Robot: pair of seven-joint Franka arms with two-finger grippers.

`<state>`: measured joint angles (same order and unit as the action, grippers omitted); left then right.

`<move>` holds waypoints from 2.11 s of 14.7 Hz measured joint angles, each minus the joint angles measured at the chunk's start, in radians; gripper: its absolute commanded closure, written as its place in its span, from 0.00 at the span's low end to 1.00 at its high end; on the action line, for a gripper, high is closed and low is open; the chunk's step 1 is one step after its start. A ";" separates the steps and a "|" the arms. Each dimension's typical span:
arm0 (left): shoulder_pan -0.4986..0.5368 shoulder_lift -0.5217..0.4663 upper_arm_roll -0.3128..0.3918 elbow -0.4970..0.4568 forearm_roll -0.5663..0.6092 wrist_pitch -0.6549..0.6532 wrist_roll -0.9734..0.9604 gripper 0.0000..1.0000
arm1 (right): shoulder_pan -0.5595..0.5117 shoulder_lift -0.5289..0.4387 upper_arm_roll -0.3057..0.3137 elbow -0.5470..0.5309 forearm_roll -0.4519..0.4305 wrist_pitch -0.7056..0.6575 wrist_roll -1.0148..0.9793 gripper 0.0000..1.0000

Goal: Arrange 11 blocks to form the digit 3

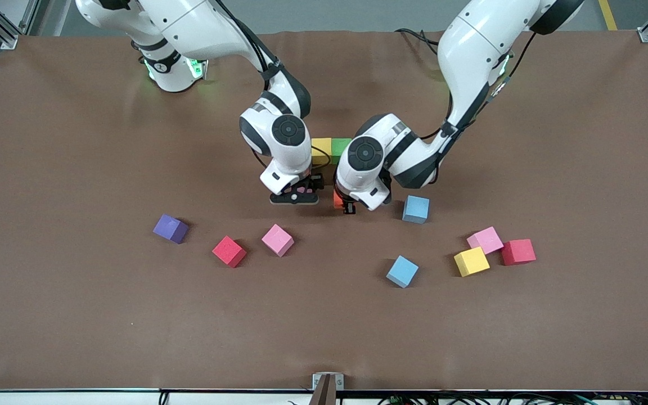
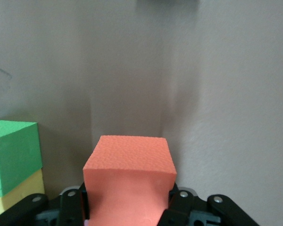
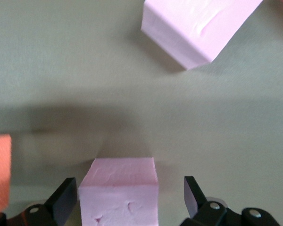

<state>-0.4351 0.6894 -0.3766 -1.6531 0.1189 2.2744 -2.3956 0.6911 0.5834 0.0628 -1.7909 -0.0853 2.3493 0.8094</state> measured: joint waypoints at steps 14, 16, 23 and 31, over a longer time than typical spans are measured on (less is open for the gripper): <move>-0.062 0.059 0.003 0.037 0.000 0.087 -0.064 0.92 | -0.306 -0.101 -0.035 0.051 0.028 -0.175 -0.171 0.00; -0.062 0.068 0.004 0.043 0.000 0.087 -0.064 0.92 | -0.345 -0.100 -0.035 0.050 0.017 -0.172 -0.192 0.00; -0.077 0.083 0.007 0.045 0.000 0.119 -0.090 0.92 | -0.329 -0.060 -0.020 0.078 0.018 -0.095 0.025 0.00; -0.103 0.095 0.018 0.048 0.000 0.121 -0.098 0.75 | -0.231 0.092 -0.017 0.271 0.017 -0.166 0.369 0.00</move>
<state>-0.5376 0.7844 -0.3582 -1.6053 0.1190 2.3959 -2.4935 0.4604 0.6750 0.0456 -1.5196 -0.0685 2.1834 1.1788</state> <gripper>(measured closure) 0.441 0.000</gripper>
